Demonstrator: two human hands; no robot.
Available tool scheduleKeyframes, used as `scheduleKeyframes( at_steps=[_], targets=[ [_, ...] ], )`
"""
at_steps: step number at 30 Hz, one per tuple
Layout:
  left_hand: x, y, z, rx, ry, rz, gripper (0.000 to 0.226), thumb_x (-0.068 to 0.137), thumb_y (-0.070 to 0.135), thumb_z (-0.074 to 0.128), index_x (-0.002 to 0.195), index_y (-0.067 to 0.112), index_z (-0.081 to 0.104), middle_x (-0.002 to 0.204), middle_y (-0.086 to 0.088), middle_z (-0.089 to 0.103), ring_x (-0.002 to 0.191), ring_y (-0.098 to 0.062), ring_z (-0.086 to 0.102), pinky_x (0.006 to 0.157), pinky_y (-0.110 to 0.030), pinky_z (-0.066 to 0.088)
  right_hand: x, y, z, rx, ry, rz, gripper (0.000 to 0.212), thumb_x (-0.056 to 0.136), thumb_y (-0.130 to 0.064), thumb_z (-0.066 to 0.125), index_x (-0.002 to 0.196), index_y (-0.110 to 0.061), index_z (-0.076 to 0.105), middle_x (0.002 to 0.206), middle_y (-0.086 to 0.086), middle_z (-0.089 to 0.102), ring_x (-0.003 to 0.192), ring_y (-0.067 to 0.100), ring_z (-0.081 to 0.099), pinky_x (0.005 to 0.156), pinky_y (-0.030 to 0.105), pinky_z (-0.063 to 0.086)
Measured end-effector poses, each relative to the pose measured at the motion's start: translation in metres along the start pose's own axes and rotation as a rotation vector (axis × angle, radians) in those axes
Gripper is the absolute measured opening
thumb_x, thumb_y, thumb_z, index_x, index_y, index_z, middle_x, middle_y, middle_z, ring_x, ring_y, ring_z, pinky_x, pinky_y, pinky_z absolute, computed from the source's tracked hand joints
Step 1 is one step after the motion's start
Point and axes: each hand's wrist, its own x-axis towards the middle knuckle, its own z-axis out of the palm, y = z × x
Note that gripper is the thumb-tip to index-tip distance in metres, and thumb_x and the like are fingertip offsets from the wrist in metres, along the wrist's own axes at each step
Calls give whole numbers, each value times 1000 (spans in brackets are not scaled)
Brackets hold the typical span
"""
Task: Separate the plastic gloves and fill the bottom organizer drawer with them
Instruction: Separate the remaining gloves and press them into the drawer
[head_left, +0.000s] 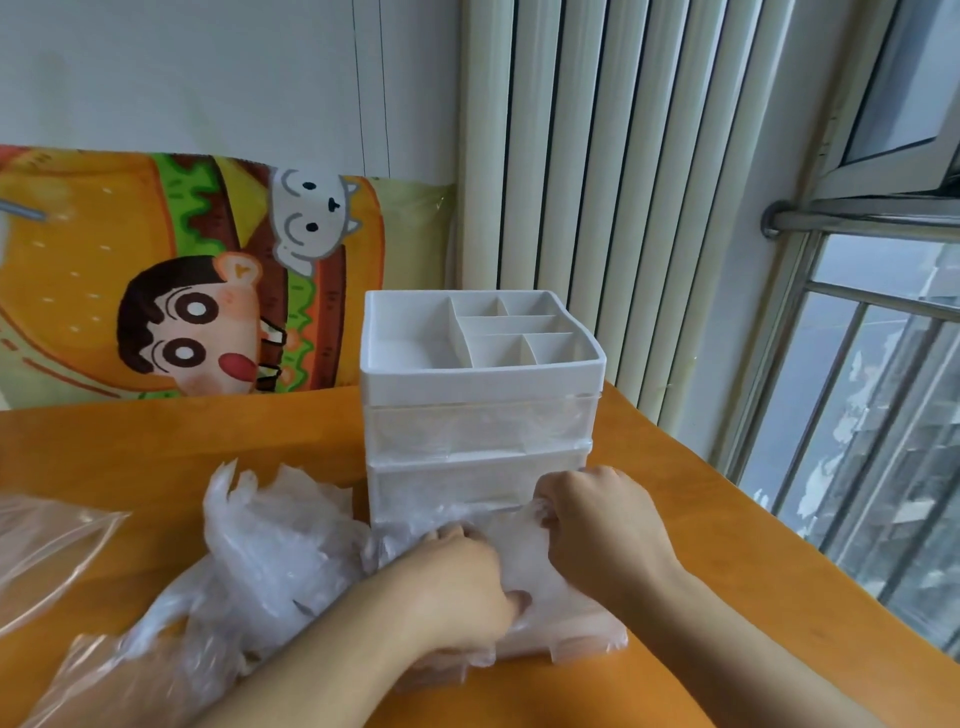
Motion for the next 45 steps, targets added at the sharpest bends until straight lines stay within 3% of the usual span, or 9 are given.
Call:
scheduleKeyframes(
  at_steps=[4, 8, 11, 15, 20, 26, 34, 43, 45],
  targets=[
    [6, 3, 4, -14, -25, 21, 77, 85, 60, 40, 149, 17, 43, 144, -15, 50, 128, -35, 50, 107, -46, 45, -2, -4, -8, -53, -30, 65, 23, 88, -4, 67, 73, -19, 56, 70, -5, 58, 65, 16, 55, 52, 28, 44],
    [1, 11, 3, -35, -3, -1, 73, 89, 45, 33, 147, 1, 38, 144, -24, 49, 126, -39, 52, 104, -45, 46, -22, -33, -25, 59, 195, -119, 18, 75, -11, 55, 72, -20, 40, 75, -1, 50, 69, 20, 44, 56, 24, 29],
    [-1, 10, 6, -116, 37, 6, 56, 102, 25, 40, 153, 3, 30, 152, -20, 37, 138, -35, 41, 117, -45, 35, -27, -48, -21, 237, -135, 3, 13, 80, -6, 45, 78, -15, 54, 78, -1, 57, 67, 17, 51, 48, 27, 34],
    [-3, 2, 10, -275, 78, -14, 63, 92, 33, 50, 147, 7, 32, 144, -14, 47, 130, -30, 48, 100, -36, 46, -16, -32, -12, 352, -377, 133, 25, 93, -15, 52, 88, -6, 75, 92, 9, 75, 87, 27, 69, 80, 42, 61],
    [-12, -1, 5, -369, 99, -8, 70, 88, 24, 53, 155, 15, 34, 153, -9, 45, 133, -27, 50, 104, -37, 49, -12, -30, -8, 189, -561, 145, 44, 99, -20, 58, 142, -13, 53, 149, 8, 46, 136, 25, 45, 109, 32, 45],
    [-23, 13, 0, 0, 148, -84, 67, 94, 19, 53, 157, 15, 31, 156, -4, 36, 144, -27, 32, 120, -38, 28, -3, -29, -7, 156, -706, 81, 81, 98, -32, 59, 167, -25, 16, 169, 5, 23, 154, 33, 22, 122, 44, 33],
    [-18, 13, -12, 57, 31, -112, 39, 98, 27, 59, 132, 8, 59, 132, -11, 63, 119, -27, 63, 97, -33, 51, 3, -31, -7, 57, -804, 75, 94, 96, -31, 56, 162, -57, -6, 173, -1, 10, 156, 37, 12, 123, 54, 32],
    [-3, 5, -6, 64, -25, -14, 22, 100, 11, 51, 113, 7, 68, 90, -10, 58, 90, -24, 57, 80, -34, 48, 4, -42, -1, -15, -814, 64, 88, 100, -24, 48, 156, -68, -4, 173, 6, -8, 151, 39, 12, 120, 55, 35],
    [-10, 2, -5, 26, 57, -42, 27, 99, 18, 54, 121, 6, 64, 108, -12, 66, 105, -29, 65, 86, -34, 51, 3, -41, 0, -3, -815, 70, 86, 100, -25, 46, 155, -69, -2, 174, 4, -11, 155, 39, 6, 122, 56, 31]
  ],
)
